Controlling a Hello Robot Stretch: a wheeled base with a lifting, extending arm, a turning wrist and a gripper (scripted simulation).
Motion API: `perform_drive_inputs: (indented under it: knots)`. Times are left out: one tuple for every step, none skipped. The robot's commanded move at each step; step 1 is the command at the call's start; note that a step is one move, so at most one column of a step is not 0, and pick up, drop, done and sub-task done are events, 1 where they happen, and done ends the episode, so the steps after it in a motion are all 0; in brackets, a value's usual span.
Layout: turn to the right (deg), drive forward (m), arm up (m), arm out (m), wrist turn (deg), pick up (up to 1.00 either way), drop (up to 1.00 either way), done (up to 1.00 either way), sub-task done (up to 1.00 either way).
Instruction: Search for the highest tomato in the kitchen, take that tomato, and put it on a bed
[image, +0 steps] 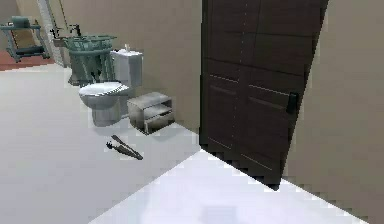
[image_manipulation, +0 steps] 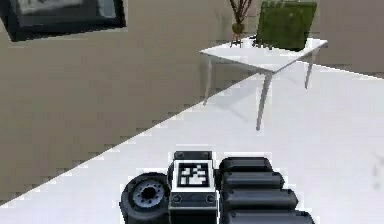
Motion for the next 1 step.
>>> perform_drive_inputs:
  knots:
    - [0.0, 0.35, 0.00, 0.00, 0.0, 0.00, 0.00, 0.00, 0.00]
